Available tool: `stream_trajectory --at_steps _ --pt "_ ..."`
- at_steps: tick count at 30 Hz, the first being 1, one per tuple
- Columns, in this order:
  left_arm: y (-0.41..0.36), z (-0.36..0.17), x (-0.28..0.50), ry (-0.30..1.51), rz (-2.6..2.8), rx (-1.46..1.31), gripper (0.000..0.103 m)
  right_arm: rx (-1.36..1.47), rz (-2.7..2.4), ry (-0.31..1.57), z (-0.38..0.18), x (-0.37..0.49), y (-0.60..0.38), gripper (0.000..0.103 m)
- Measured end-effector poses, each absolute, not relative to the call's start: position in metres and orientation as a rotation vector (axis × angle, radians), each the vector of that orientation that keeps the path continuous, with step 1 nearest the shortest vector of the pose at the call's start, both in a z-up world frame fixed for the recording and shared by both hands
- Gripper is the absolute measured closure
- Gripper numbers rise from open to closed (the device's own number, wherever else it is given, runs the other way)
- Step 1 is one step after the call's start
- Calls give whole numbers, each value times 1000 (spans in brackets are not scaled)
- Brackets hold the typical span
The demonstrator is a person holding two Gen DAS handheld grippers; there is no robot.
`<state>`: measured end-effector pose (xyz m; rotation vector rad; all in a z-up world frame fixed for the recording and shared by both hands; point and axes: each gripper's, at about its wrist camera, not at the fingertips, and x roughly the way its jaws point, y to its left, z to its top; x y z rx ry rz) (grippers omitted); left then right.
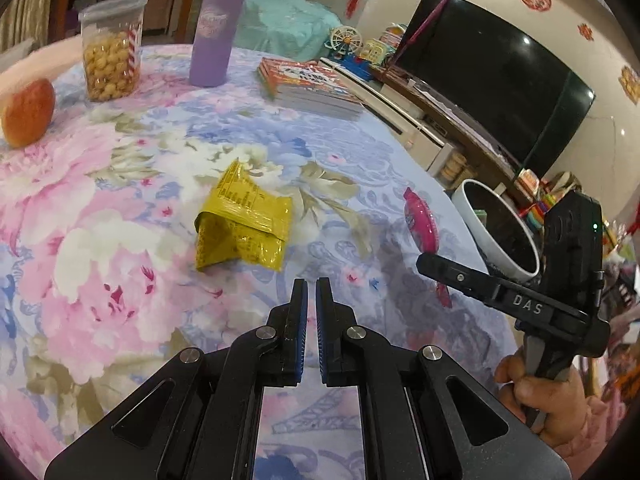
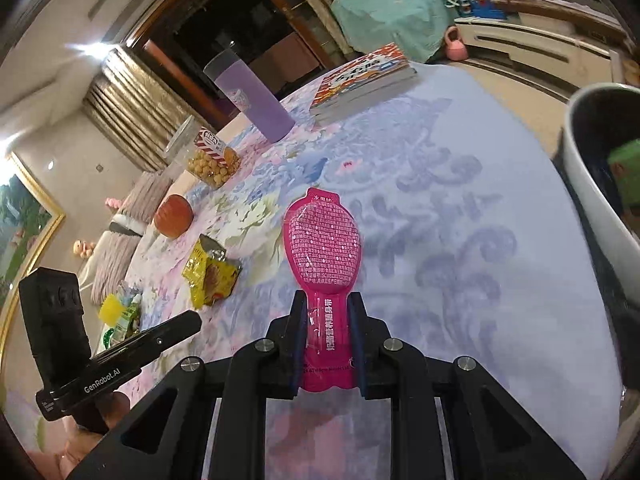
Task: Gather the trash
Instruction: 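Grasp the yellow packet with the left tool while the right tool grasps the pink hairbrush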
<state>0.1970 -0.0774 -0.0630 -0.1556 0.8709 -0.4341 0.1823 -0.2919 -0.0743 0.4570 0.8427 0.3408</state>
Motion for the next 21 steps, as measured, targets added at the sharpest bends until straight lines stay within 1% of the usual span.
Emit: stream_trajectory --at_steps 3,5,7,8,10,14,15,16,17,19,21 --pt "-69 -57 195 851 -381 -149 97 430 321 838 -75 183 -287 84" --pt "-62 -52 199 835 -342 -155 84 426 316 830 -76 182 -286 84" --pt "-58 -49 206 819 -303 -157 26 437 322 825 -79 182 -285 84" --pt "-57 -49 208 811 -285 -156 17 439 323 825 -80 182 -285 84" --pt "-58 -49 217 789 -271 -151 13 442 326 825 -82 181 -283 84" --pt "-70 -61 238 812 -258 -93 14 443 324 820 -82 179 -283 84" --pt "-72 -64 241 821 -259 -86 17 443 324 820 -82 179 -283 84" --pt "-74 -67 243 829 -263 -79 25 443 324 818 -81 179 -283 84" --pt "-75 -69 244 836 -266 -72 30 443 323 816 -81 179 -283 84" --pt "-79 -75 247 858 -276 -58 46 445 322 812 -80 178 -283 84" --pt "-79 -78 246 862 -283 -55 49 444 322 811 -80 177 -284 84"
